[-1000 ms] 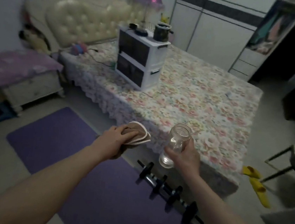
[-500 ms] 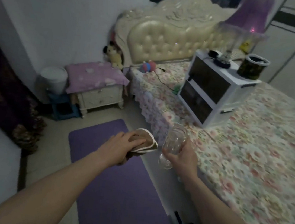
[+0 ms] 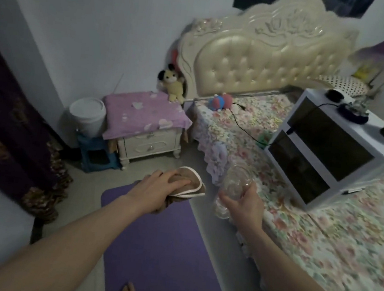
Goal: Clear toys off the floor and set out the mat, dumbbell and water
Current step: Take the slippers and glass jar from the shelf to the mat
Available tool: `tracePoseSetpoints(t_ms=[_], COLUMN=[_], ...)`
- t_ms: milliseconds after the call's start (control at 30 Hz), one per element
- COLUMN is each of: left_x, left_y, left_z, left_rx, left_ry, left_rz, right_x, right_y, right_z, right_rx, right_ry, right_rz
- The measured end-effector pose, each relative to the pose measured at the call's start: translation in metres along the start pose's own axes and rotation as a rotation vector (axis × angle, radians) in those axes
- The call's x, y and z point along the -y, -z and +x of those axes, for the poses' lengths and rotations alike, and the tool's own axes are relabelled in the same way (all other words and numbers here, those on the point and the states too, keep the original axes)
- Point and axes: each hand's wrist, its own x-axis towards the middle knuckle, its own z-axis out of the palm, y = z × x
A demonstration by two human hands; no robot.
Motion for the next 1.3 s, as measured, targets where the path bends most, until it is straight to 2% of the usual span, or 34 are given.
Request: tracePoseSetpoints(t_ms=[233, 833, 1133, 1300], left_x=[0.111, 0.272, 0.325, 0.342], left_y=[0.003, -0.065, -0.145, -0.228], left_z=[0.091, 0.316, 0.437, 0.470], left_rx=[0.054, 0.320, 0.505, 0.565], left_ry=[-0.115, -0.366, -0.629, -0.729], left_rz=[-0.058, -0.052, -0.056, -0.071], right_x=[0.038, 0.044, 0.031, -0.012], right_y=[-0.072, -0.203, -0.283, -0.340], right_z=[0.073, 0.253, 0.287, 0.288], right_rx=[-0.101, -0.182, -0.388, -0.461], right_ry=[-0.140, -0.426, -0.679, -0.773], right_rz=[0.023, -0.013, 0.026, 0.063])
